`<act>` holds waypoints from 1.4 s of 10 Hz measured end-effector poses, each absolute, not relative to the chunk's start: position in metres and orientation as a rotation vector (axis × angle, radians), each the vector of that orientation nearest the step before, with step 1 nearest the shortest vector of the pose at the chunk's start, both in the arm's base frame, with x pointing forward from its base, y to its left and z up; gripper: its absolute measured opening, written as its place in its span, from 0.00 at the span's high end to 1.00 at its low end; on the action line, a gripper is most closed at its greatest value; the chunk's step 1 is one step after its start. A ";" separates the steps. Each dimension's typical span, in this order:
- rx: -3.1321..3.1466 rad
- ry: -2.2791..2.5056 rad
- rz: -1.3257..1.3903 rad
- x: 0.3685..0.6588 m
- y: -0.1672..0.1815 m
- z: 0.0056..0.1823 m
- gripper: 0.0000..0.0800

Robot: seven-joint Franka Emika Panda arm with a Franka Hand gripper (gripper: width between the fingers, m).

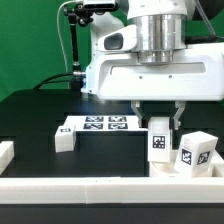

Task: Assemble stool

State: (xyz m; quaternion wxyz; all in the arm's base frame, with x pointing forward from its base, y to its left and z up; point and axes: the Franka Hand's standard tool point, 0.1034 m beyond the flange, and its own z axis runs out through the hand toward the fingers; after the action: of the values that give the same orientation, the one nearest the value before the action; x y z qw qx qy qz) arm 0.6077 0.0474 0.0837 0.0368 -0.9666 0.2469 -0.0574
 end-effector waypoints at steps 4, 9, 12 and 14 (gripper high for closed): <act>-2.735 1.267 -0.175 0.607 0.050 0.082 0.57; -2.374 1.792 -0.099 0.607 0.051 0.082 0.57; -2.138 2.033 -0.053 0.607 0.051 0.082 0.57; -2.046 2.121 -0.028 0.606 0.051 0.082 0.57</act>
Offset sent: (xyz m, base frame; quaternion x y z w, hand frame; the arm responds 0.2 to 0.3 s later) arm -0.0044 0.0067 -0.0090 0.0020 0.0012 0.1746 0.9846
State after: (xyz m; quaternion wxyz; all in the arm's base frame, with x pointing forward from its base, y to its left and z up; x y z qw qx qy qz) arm 0.6062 0.0515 0.0819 0.0971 -0.6908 0.7164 -0.0095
